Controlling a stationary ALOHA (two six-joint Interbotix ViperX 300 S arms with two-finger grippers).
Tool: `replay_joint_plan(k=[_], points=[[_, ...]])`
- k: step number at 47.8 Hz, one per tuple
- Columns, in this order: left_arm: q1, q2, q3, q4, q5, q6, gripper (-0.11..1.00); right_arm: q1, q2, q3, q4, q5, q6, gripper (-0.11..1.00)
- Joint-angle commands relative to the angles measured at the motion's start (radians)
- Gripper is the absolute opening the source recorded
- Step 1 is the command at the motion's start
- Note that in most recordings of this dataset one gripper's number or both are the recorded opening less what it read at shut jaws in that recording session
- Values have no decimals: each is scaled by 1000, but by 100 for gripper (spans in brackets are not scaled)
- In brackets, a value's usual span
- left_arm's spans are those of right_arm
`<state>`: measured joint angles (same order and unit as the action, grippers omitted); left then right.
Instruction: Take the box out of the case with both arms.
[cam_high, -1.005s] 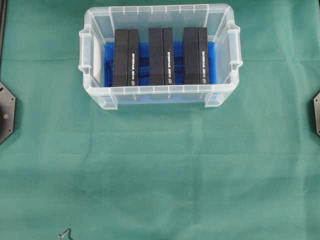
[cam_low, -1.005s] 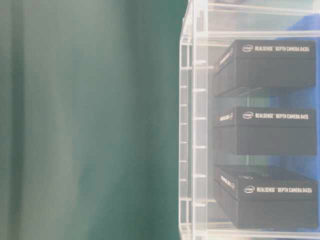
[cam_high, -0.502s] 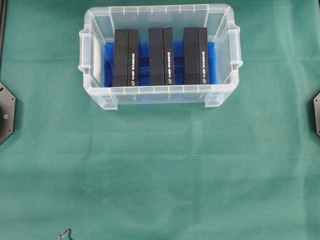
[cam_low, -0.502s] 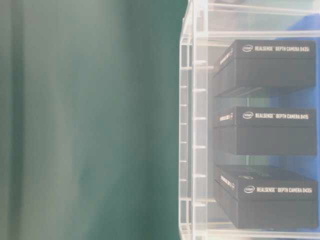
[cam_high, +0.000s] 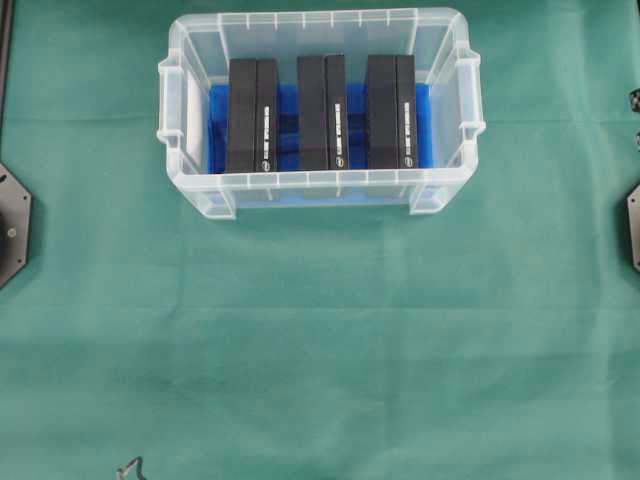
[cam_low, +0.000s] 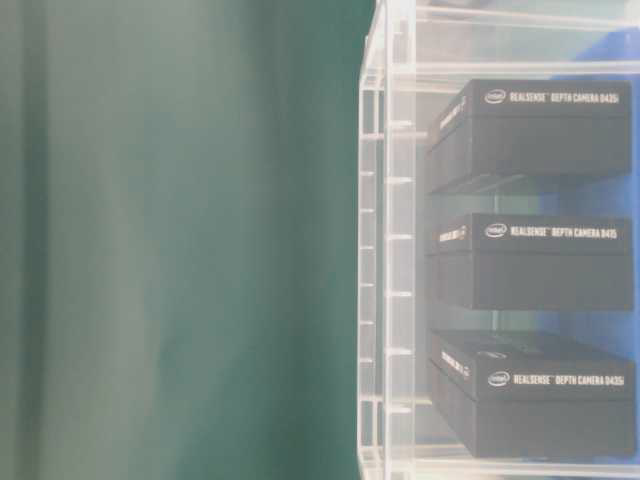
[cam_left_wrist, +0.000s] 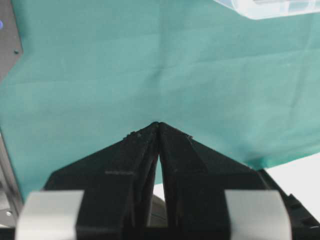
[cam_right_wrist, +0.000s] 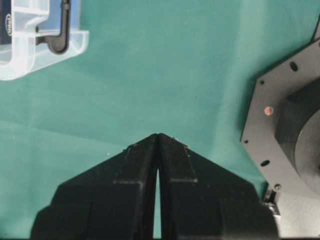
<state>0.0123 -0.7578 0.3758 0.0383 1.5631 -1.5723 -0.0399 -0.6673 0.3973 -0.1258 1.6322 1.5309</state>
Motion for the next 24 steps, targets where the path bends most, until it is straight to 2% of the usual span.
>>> replay_joint_plan(k=[1, 8, 12, 24], points=[[2, 5, -23, 3, 0, 6, 0, -2, 2, -25, -6, 3, 3, 1], [9, 8, -26, 6, 17, 20, 0, -21, 18, -25, -14, 2, -14, 1], [37, 12, -26, 6, 37, 46, 0, -66, 35, -26, -15, -2, -61, 1], [216, 20, -29, 6, 51, 225, 0, -342, 95, -49, -11, -26, -364, 1]])
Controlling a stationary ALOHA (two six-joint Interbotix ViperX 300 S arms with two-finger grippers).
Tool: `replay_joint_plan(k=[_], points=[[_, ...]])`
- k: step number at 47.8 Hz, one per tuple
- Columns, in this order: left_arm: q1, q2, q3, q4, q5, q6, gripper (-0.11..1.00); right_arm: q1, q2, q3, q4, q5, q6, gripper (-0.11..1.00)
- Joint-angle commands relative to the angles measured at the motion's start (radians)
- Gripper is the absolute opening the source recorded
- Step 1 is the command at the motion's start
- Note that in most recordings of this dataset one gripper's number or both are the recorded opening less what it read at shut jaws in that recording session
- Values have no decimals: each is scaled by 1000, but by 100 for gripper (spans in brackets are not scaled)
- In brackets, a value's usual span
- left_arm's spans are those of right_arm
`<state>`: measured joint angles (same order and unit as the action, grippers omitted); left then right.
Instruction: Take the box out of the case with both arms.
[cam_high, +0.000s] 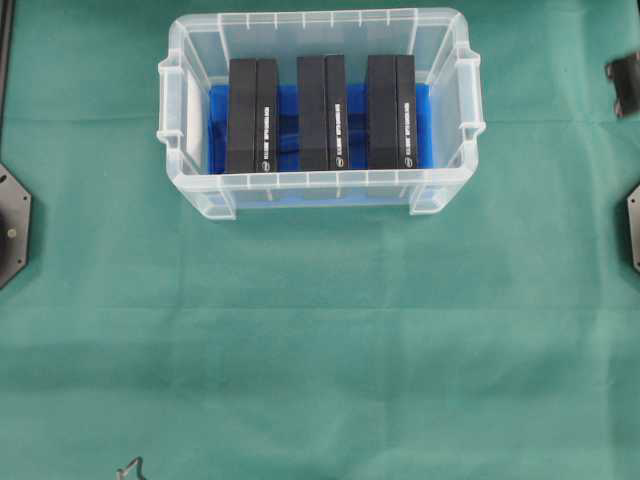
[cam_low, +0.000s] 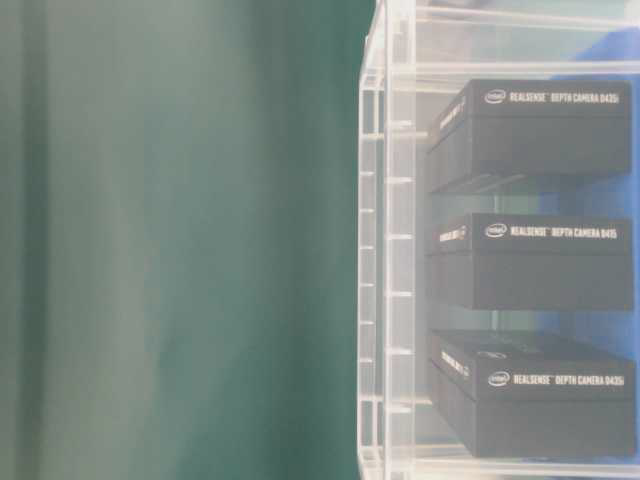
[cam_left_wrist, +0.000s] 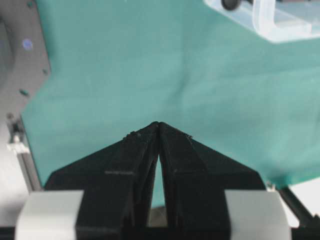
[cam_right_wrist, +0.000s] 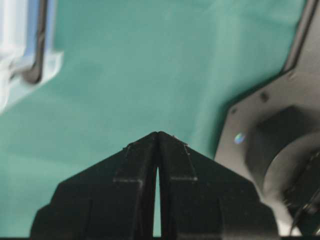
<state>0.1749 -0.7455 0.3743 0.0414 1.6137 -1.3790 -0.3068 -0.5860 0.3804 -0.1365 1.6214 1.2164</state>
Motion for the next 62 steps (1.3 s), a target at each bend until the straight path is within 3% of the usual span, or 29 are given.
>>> replay_joint_plan(k=[1, 7, 14, 45, 49, 52, 56, 62], points=[[71, 11, -28, 2, 0, 46, 0, -95, 20, -35, 0, -17, -67, 1], [164, 21, -34, -6, -3, 138, 0, -178, 54, -52, 2, -38, -137, 1], [213, 43, -41, -17, -5, 209, 0, -201, 72, -63, 3, -49, -158, 1], [213, 81, -37, -23, 0, 215, 2, -201, 43, -43, 29, -101, -163, 1], [212, 83, -34, -23, 2, 216, 11, -192, 43, -43, 29, -107, -166, 3], [207, 83, -32, -25, 2, 216, 23, -192, 43, -41, 26, -118, -166, 11], [199, 83, -29, -23, 2, 215, 46, -192, 43, -40, 11, -123, -161, 30], [196, 89, -28, -23, 2, 210, 82, -190, 49, -29, -29, -121, -143, 71]])
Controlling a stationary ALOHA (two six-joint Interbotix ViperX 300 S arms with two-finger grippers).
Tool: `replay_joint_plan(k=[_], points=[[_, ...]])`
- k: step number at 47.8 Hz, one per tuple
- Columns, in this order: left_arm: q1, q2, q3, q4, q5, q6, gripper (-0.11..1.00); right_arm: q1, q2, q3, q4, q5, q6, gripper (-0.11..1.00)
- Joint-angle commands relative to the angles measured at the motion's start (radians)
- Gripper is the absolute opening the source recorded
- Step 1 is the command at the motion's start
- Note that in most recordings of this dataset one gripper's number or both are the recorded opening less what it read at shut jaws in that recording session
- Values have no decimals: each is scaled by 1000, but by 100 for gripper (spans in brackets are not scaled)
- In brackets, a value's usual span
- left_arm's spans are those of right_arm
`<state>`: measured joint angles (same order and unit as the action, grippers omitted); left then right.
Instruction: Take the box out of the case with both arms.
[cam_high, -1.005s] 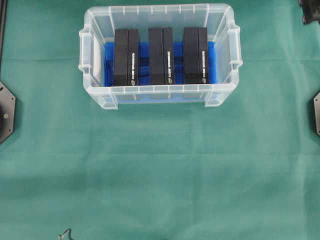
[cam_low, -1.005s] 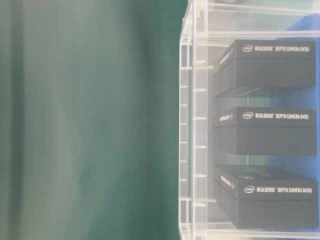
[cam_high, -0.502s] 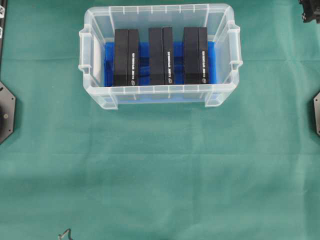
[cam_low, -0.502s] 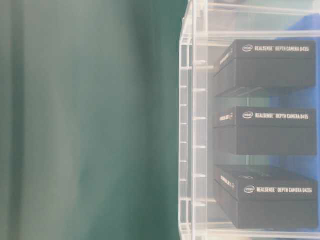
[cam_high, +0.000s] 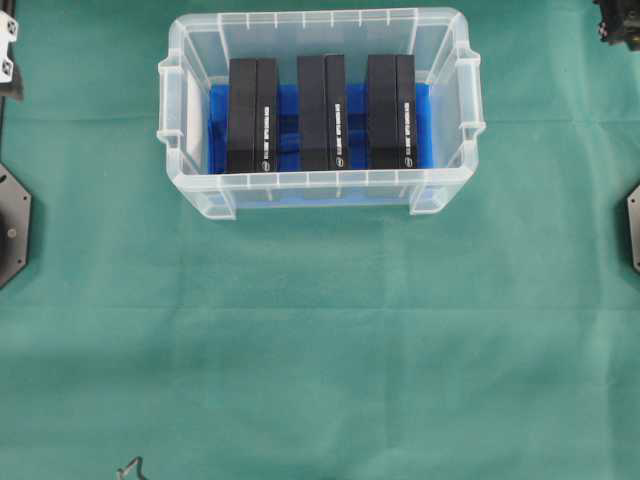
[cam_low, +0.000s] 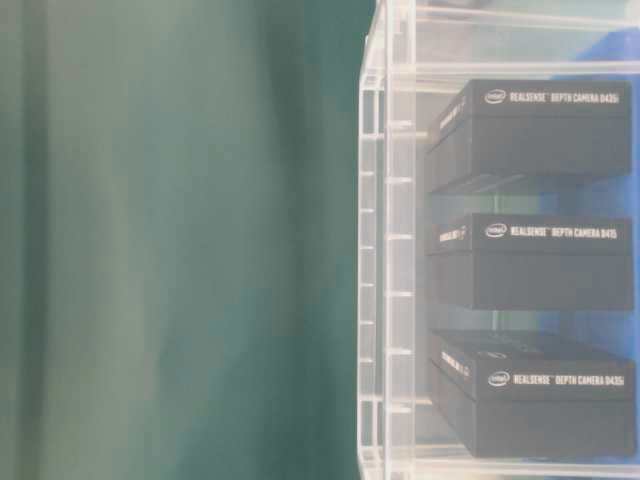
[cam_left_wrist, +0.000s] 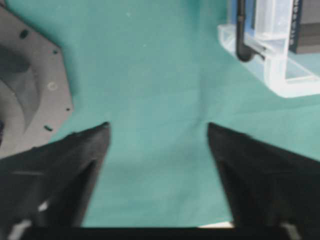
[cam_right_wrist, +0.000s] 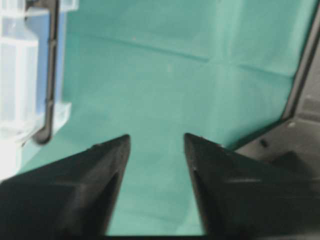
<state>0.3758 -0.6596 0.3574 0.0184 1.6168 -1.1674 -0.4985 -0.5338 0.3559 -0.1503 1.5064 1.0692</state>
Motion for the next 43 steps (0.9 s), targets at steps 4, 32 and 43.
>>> replay_joint_plan(k=[4, 32, 43], points=[[-3, 8, -9, -2, -3, -3, 92, 0, 2, 0, -20, -2, 12, 91], [-25, -15, -5, 5, -104, -5, 92, 2, -17, 9, -15, 2, 37, 97], [-34, 46, -37, 5, -69, -6, 92, 2, 8, -3, -6, -6, 40, 97]])
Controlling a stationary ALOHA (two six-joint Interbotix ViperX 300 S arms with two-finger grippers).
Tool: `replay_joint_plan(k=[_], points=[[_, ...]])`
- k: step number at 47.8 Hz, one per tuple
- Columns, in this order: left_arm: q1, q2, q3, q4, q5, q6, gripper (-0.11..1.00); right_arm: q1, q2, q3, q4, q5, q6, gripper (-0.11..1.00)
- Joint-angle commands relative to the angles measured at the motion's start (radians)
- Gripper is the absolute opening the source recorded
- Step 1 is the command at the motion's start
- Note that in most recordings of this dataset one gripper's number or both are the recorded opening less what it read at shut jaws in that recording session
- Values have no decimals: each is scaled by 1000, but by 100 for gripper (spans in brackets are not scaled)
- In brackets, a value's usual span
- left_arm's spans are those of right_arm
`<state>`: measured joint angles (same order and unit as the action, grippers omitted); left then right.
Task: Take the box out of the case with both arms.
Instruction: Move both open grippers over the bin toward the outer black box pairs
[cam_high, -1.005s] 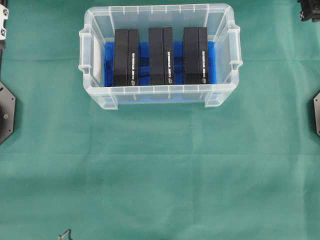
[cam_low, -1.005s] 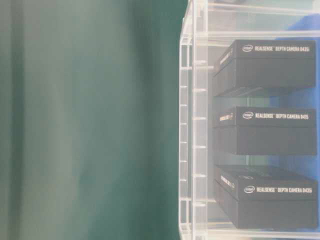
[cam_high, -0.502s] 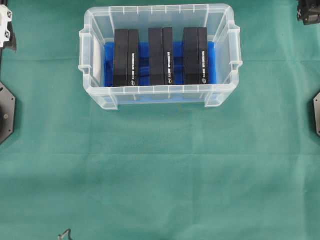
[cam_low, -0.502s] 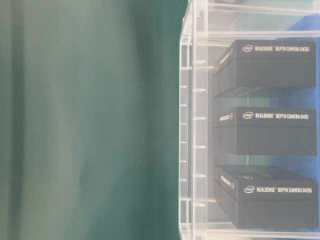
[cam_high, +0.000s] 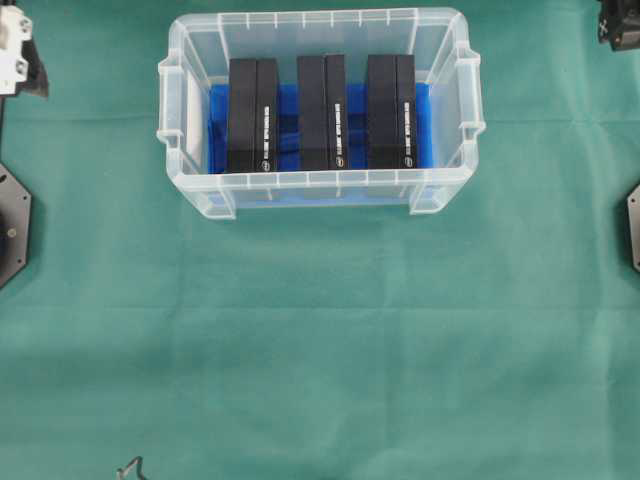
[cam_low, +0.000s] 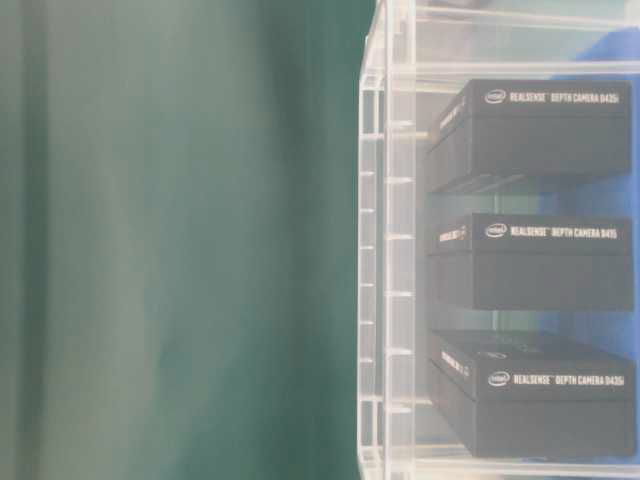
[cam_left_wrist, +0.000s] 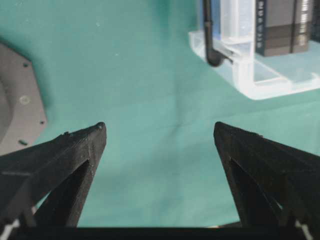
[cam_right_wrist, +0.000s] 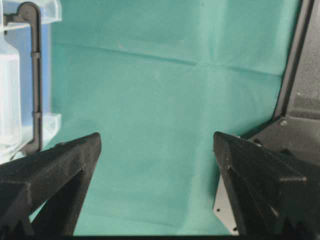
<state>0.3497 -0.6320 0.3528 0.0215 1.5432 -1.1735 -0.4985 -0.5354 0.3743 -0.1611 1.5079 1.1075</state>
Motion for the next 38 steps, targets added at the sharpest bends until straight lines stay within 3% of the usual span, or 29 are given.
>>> replay_joint_plan(k=[1, 18, 38], points=[[-8, 26, -38, 2, 6, 2, 92, 2, 14, -25, 8, -9, 2, 97], [-14, 186, -146, 2, 14, 0, 92, 40, 137, -100, 43, -57, 6, 97], [-38, 383, -316, 8, 23, -2, 92, 124, 327, -270, 46, -137, 46, 97]])
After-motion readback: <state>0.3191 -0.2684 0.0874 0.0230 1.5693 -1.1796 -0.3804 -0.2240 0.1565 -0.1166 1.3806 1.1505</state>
